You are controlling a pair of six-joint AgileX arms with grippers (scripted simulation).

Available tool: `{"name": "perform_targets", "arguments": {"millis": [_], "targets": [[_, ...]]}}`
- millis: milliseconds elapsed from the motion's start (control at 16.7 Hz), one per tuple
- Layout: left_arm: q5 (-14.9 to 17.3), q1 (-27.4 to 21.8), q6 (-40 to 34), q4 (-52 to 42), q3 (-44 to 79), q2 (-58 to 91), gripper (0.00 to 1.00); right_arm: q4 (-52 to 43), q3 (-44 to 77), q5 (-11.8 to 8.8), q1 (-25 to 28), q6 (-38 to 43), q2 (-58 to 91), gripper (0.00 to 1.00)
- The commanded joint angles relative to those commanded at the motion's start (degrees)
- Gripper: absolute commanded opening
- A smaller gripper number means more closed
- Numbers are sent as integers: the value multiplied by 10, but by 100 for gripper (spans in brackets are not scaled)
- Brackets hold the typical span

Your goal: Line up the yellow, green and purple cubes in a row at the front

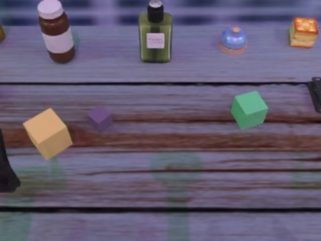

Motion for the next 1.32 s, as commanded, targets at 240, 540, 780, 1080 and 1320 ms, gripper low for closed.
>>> {"name": "perform_targets", "arguments": {"millis": [240,540,780,1080,1320], "targets": [[1,-4,4,-11,17,17,100,0,0,0,0,0,0,100],[3,-30,37,-100,163,165,100,0,0,0,0,0,0,100],[2,-58,80,-215,355,392,100,0,0,0,0,0,0,100],[2,-100,140,-385,616,743,100,0,0,0,0,0,0,100],[2,-132,185,-513,806,987,100,0,0,0,0,0,0,100]]}}
